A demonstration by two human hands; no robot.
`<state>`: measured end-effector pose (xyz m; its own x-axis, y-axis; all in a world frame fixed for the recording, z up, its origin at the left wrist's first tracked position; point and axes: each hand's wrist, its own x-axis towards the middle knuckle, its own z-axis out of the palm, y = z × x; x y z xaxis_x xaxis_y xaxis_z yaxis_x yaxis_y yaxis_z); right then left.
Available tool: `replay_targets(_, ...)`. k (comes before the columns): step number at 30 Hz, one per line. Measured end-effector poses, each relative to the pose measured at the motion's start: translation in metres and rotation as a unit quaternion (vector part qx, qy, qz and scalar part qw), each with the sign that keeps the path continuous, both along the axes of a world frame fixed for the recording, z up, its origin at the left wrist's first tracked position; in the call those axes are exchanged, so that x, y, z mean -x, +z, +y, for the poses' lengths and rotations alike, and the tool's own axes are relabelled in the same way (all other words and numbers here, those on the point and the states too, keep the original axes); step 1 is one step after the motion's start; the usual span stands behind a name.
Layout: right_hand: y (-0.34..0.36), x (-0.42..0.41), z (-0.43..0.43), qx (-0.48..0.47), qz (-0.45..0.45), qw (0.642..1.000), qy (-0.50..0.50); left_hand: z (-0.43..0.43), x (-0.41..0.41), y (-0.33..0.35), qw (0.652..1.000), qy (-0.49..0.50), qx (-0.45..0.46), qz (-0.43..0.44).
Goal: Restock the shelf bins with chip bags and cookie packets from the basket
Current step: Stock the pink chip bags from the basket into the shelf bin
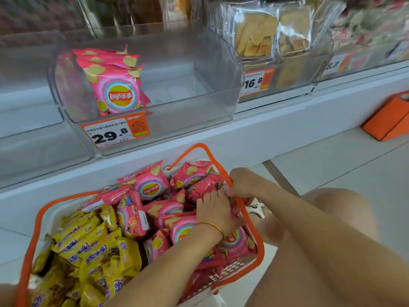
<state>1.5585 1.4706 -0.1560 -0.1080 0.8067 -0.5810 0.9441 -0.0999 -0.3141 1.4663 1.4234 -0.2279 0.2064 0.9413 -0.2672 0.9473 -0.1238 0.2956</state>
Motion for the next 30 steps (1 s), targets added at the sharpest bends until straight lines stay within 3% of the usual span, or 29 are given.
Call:
replay_targets(4, -0.004, 0.004, 0.001, -0.013, 0.029, 0.999, -0.026, 0.006, 0.000, -0.001, 0.999, 0.016, -0.047, 0.000)
replay_targets(8, 0.001, 0.003, -0.001, 0.040, 0.083, 0.994, -0.057, 0.009, 0.009, 0.006, 0.998, 0.000, -0.055, -0.035)
replay_targets(12, 0.009, 0.003, -0.003, 0.068, 0.094, 0.992, -0.050, 0.011, 0.018, 0.008, 0.996, 0.010, 0.005, -0.089)
replay_targets(17, 0.011, 0.003, -0.004, 0.061, 0.095, 0.992, -0.061, 0.015, 0.027, 0.011, 0.980, 0.095, 0.062, -0.162)
replay_targets(19, 0.011, -0.001, -0.002, 0.072, 0.088, 0.991, -0.069, 0.020, 0.031, 0.014, 0.951, 0.160, 0.118, -0.237)
replay_targets(20, 0.012, -0.002, -0.002, 0.077, 0.084, 0.991, -0.072, 0.023, 0.034, 0.013, 0.921, 0.204, 0.148, -0.298)
replay_targets(24, 0.007, -0.004, 0.002, 0.080, 0.036, 0.994, -0.061, 0.023, 0.054, 0.022, 0.754, 0.371, 0.228, -0.491)
replay_targets(26, 0.003, -0.004, 0.002, 0.083, 0.007, 0.995, -0.052, 0.022, 0.067, 0.031, 0.696, 0.405, 0.250, -0.537)
replay_targets(28, 0.002, -0.002, 0.000, 0.073, -0.038, 0.996, -0.024, 0.020, 0.081, 0.046, 0.686, 0.405, 0.262, -0.544)
replay_targets(30, 0.002, 0.001, 0.001, -0.011, -0.106, 0.994, 0.023, 0.019, 0.097, 0.067, 0.709, 0.367, 0.271, -0.538)
